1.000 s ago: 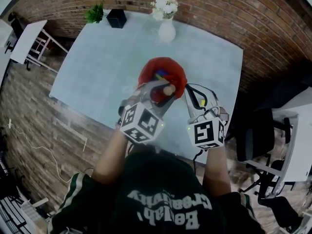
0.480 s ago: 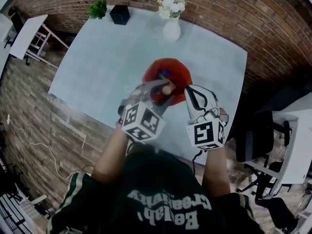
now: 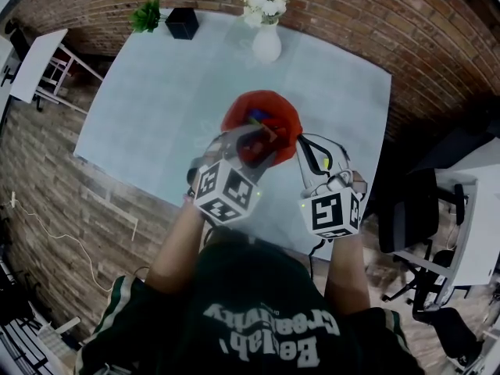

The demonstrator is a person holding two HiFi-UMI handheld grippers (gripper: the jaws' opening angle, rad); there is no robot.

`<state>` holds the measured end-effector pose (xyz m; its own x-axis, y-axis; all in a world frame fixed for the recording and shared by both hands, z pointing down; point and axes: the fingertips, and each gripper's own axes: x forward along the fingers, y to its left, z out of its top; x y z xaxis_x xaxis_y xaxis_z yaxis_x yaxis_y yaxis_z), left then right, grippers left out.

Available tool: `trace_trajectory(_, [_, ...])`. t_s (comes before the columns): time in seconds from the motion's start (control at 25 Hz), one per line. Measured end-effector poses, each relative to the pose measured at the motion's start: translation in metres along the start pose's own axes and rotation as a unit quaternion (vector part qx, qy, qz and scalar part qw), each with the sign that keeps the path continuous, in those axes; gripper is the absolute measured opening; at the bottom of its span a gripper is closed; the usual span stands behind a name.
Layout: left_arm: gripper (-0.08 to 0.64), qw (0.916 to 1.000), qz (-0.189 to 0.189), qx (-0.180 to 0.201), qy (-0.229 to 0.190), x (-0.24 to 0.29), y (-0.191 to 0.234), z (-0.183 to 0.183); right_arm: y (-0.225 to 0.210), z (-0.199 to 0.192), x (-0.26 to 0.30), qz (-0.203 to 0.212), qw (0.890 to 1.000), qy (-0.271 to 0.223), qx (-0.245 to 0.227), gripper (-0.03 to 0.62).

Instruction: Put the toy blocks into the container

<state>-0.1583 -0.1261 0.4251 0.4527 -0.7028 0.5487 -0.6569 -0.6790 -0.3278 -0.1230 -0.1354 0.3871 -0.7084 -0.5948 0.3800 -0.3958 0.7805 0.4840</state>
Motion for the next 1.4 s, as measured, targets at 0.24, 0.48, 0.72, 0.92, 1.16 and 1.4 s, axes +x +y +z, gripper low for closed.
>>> trace_trajectory(0.24, [0.003,0.9997,0.016,0.0,-0.019,-0.002,0.002,0.01,-0.004,-0.003,-0.007,-0.01,1.0,0.003,0.004,0.006])
trace_trajectory(0.48, [0.003,0.9998,0.002,0.01,-0.019,0.003,-0.009,0.017,-0.006,-0.011,-0.019,-0.021,1.0,0.011,0.01,0.006])
trace_trajectory(0.72, [0.003,0.9985,-0.03,0.037,-0.026,0.02,-0.033,0.038,-0.016,-0.032,-0.043,-0.048,0.998,0.031,0.029,0.006])
trace_trajectory(0.92, [0.003,0.9954,-0.069,0.06,-0.028,0.046,-0.066,0.056,-0.028,-0.064,-0.074,-0.078,0.994,0.057,0.051,0.006])
trace_trajectory(1.16, [0.003,0.9895,-0.113,0.083,-0.038,0.075,-0.107,0.078,-0.043,-0.099,-0.109,-0.11,0.988,0.083,0.074,0.006])
trace_trajectory(1.4, [0.003,0.9838,-0.141,0.106,-0.031,0.095,-0.133,0.087,-0.053,-0.117,-0.127,-0.127,0.984,0.092,0.088,0.006])
